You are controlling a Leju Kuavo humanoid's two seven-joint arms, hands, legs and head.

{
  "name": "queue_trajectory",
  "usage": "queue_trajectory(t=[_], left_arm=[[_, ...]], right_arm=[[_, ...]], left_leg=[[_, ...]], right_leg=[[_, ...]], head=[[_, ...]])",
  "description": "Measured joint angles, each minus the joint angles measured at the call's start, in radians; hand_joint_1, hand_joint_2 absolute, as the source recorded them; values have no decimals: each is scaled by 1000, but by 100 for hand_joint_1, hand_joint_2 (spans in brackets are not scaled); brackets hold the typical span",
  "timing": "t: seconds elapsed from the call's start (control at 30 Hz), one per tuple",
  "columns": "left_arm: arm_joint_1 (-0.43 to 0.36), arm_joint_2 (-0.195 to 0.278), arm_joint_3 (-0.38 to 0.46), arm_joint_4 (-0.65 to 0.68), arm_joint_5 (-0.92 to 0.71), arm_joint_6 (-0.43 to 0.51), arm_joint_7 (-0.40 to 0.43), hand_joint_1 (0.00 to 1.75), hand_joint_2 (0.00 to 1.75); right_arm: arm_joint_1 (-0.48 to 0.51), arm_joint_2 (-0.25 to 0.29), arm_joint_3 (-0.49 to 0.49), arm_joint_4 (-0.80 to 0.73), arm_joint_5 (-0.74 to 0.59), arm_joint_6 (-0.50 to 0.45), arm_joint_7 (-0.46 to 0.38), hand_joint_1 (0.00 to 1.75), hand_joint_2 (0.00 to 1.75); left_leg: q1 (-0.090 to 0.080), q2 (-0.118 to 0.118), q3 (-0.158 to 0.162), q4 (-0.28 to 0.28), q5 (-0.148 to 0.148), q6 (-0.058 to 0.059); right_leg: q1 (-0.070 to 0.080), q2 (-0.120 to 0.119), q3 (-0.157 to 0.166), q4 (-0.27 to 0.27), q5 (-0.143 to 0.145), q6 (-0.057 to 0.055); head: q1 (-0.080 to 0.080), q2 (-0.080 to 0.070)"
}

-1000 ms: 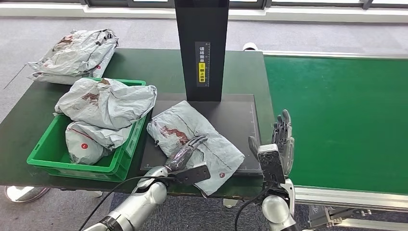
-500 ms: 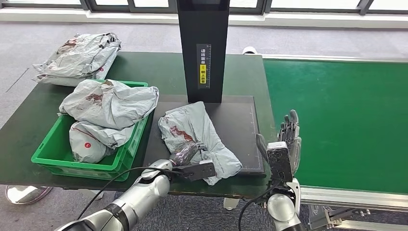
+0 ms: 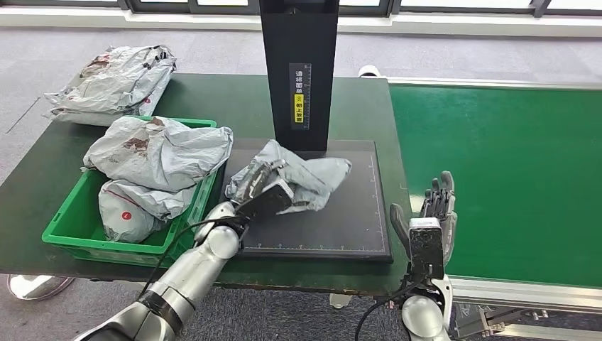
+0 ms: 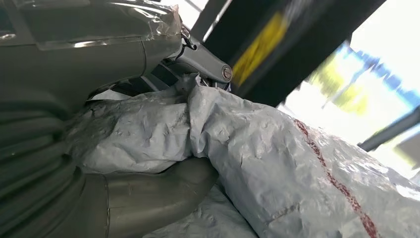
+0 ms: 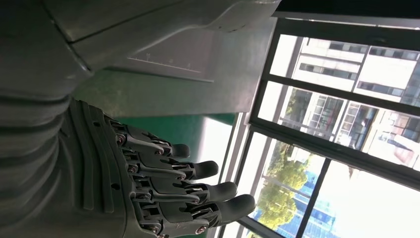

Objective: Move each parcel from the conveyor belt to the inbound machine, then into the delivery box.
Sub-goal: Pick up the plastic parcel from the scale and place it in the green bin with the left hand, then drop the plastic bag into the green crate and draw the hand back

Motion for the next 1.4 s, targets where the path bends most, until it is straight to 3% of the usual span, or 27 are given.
queue_trajectory(t=[0.07, 0.2, 0.27, 0.53, 0.63, 0.7, 0.8, 0.9, 1.07, 1.1, 1.17, 1.23, 1.33, 1.4], left_arm=[[2, 21, 19, -114, -68, 122, 9, 175, 175], [-8, 66, 41, -284, -315, 461, 21, 175, 175], [-8, 81, 53, -329, -353, 546, 16, 175, 175], [12, 112, 102, -425, -416, 610, -36, 175, 175], [34, 64, 211, -455, -590, 613, -158, 175, 175], [41, 23, 305, -463, -732, 614, -174, 175, 175], [26, 0, 417, -417, -938, 614, 27, 175, 175], [-5, 27, 441, -301, -1000, 614, 239, 175, 175], [-22, 82, 447, -168, -1041, 609, 426, 175, 175], [-31, 94, 447, -131, -1049, 599, 468, 170, 175], [-56, 115, 447, -38, -1055, 546, 533, 90, 175], [-85, 132, 445, 60, -1050, 434, 552, 8, 175], [-126, 143, 445, 197, -1015, 195, 526, 0, 175], [-148, 145, 445, 261, -984, 93, 505, 0, 175]], right_arm=[[13, 1, -6, -9, -8, -8, -6, 0, 175], [40, 2, -12, -25, -29, -23, -34, 0, 175], [45, 2, -11, -26, -44, -30, -49, 0, 175], [52, 2, -11, -26, -69, -45, -69, 0, 175], [49, 1, -11, -21, -84, -64, -73, 0, 175], [44, 1, -11, -14, -94, -77, -74, 0, 175], [36, 1, -11, -7, -100, -93, -67, 0, 175], [34, 0, -11, -7, -95, -96, -58, 0, 175], [34, -3, -11, -7, -85, -87, -41, 0, 175], [34, -4, -11, -6, -83, -84, -37, 0, 175], [33, -4, -11, -6, -78, -74, -31, 0, 175], [32, -5, -11, -6, -70, -59, -28, 0, 175], [29, -7, -11, -6, -58, -26, -18, 0, 175], [28, -8, -11, -6, -53, -10, -12, 0, 175]], left_leg=[[0, 0, -1, 0, 0, 0], [0, -1, -2, 0, -1, -1], [1, 0, -2, 0, -1, -1], [1, 0, -2, 0, -2, -1], [1, 0, -2, 0, -2, 0], [1, 0, -2, 0, -2, 0], [0, 1, -2, 0, -2, 0], [0, 1, -2, 0, -1, -1], [1, 1, -2, 0, 0, -3], [1, 1, -2, 0, 0, -3], [1, 1, -2, 0, 0, -3], [1, 1, -2, 0, 0, -3], [1, 1, -2, 0, 0, -3], [1, 0, -2, 0, 0, -3]], right_leg=[[0, 0, -1, 0, 0, 0], [0, 0, -2, 0, -1, -1], [0, 0, -2, 0, -2, -2], [0, 0, -2, 0, -2, -1], [0, 0, -2, 0, -2, -1], [-1, 1, -2, 0, -2, -1], [-1, 1, -3, 0, -2, -1], [1, 1, -3, 0, -2, -2], [3, 2, -3, 0, -1, -3], [3, 2, -3, 0, -1, -3], [3, 2, -3, 0, -1, -3], [3, 2, -3, 0, -1, -3], [3, 2, -3, 0, -1, -3], [2, 2, -3, 0, -1, -3]], head=[[0, 0], [0, 0], [0, 0], [0, 0], [0, 0], [0, 0], [0, 0], [0, 0], [0, 0], [0, 0], [0, 0], [0, 0], [0, 0], [0, 0]])
